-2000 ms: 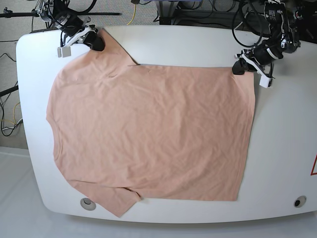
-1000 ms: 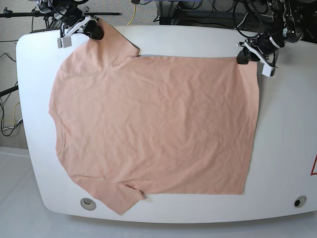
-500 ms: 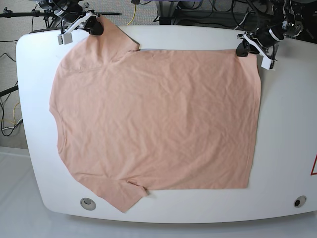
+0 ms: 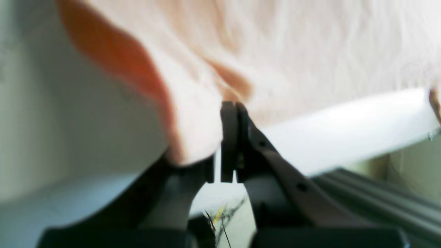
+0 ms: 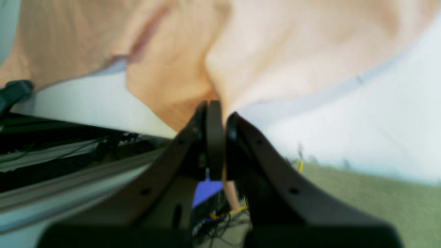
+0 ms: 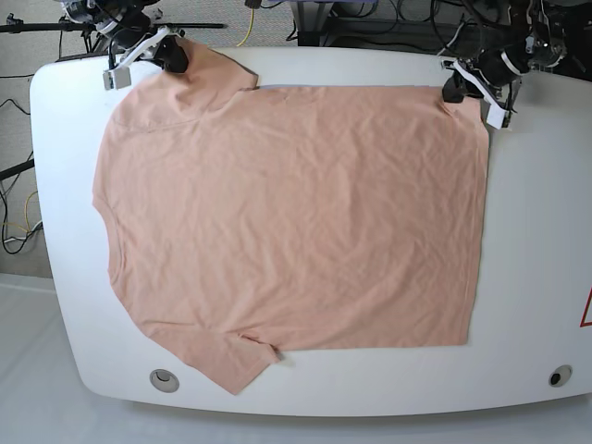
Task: Fold the T-shirt properly
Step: 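Pull both held shoulder corners back to straighten the shirt, then fold the shoulder edge over onto the shirt body with both grippers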
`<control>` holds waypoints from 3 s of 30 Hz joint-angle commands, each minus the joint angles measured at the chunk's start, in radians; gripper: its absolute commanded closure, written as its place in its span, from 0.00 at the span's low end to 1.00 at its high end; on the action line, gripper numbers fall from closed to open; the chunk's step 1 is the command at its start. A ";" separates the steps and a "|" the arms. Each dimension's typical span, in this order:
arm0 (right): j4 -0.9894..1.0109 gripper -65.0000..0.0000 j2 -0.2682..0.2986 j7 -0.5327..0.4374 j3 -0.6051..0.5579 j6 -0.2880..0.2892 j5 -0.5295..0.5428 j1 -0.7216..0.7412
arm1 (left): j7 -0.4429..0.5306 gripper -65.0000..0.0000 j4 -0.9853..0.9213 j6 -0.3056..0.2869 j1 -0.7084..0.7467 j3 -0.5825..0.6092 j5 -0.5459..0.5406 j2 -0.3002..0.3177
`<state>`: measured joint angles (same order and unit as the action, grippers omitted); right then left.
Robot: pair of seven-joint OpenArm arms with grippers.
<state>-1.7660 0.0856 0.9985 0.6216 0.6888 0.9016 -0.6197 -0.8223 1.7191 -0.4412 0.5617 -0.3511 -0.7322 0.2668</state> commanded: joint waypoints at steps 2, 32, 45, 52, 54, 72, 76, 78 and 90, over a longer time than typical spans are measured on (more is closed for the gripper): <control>-0.018 1.00 0.013 -0.016 0.003 0.009 0.048 0.014 | 0.016 1.00 0.009 -0.001 -0.020 -0.014 -0.016 0.013; 0.032 1.00 0.053 -0.009 0.007 0.009 0.033 0.259 | 0.012 1.00 -0.053 0.014 -0.305 0.022 -0.011 0.015; 0.207 1.00 0.068 -0.010 0.003 0.006 0.044 0.368 | 0.005 1.00 -0.159 0.005 -0.400 0.012 -0.001 0.009; 0.291 1.00 0.093 -0.010 0.000 0.001 0.038 0.460 | 0.017 1.00 -0.200 -0.002 -0.434 0.006 0.007 0.007; 0.307 1.00 0.095 -0.010 0.001 0.001 0.038 0.477 | 0.018 1.00 -0.214 -0.002 -0.445 0.005 0.008 0.006; 0.437 1.00 0.123 -0.016 -0.005 0.000 0.020 0.653 | 0.044 1.00 -0.414 0.008 -0.593 0.014 0.008 -0.006; 0.447 1.00 0.126 -0.017 -0.006 0.000 0.017 0.667 | 0.056 1.00 -0.432 0.008 -0.607 0.017 0.015 -0.006; 0.456 1.00 0.134 -0.012 -0.007 0.002 0.010 0.671 | 0.071 1.00 -0.422 0.000 -0.608 0.019 0.017 -0.006; 0.467 1.00 0.137 -0.012 -0.022 0.004 -0.021 0.700 | 0.079 1.00 -0.419 0.001 -0.625 0.019 0.030 -0.002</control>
<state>-1.2884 0.2001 1.0069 0.6037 0.6815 0.8627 0.0555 -0.7685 1.2819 -0.4343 -0.0433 -0.3279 -0.6895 0.2478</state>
